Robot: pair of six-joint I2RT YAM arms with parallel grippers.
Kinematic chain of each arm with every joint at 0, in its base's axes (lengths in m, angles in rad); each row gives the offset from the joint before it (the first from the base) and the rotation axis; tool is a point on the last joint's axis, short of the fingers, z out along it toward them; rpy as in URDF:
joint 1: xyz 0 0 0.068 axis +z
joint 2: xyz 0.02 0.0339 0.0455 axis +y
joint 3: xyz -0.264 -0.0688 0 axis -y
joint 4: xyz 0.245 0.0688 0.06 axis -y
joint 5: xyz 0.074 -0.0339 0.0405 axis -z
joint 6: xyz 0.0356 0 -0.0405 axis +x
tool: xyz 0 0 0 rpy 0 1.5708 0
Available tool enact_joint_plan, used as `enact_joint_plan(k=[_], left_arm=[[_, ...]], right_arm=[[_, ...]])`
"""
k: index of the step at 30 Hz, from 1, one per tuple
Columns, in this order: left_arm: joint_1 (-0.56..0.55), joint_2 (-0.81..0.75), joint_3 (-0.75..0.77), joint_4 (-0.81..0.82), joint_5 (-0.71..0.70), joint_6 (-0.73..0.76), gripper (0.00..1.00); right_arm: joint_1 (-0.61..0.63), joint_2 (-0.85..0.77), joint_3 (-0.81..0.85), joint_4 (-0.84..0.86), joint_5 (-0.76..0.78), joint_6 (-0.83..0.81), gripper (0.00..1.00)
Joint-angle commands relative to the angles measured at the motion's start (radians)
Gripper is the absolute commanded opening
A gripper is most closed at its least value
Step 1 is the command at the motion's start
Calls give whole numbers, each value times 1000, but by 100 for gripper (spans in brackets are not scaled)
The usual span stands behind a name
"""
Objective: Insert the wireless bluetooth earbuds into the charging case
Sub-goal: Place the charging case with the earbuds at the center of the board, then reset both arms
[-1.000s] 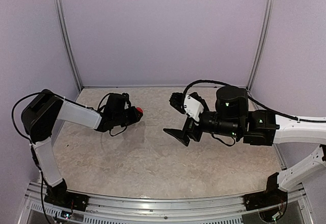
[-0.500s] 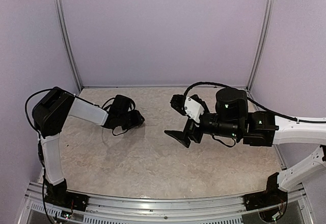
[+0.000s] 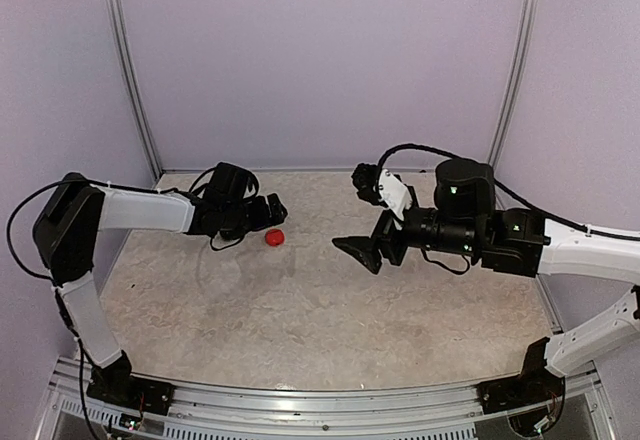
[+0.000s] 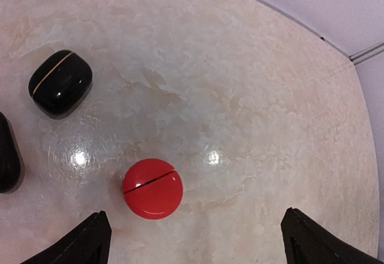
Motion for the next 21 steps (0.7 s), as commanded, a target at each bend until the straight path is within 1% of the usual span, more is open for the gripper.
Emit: enact_joint_plan(k=[1,3,6,7,11,15,18,21], left_arm=[[-14,-180,-2,-69,-60,63,99],[-6,-263,-5,-93,-47,93,99],[-5,-351,-15,-127,-64,153,99],[-6,-404,-29,-130,-75,165,99],[-6,-563,-94,-142,-128,192,99],[-19,-688,-165,-182,-208,193,99],[-57,-761,-243,-185,-244,180,99],[-143,-806,-330,-161,-340,170,99]], right_arm=[[-66,-39,7,-9,-95,87,100],[-105,-43,11,-16,-135,122,99],[-179,-50,3,-24,-187,183,100],[-203,-54,-5,-21,-197,215,100],[-283,-71,-56,-8,-193,318,99],[-322,-104,-138,24,-170,392,100],[-335,-140,-205,62,-120,433,100],[-337,-171,-282,101,-87,478,99]])
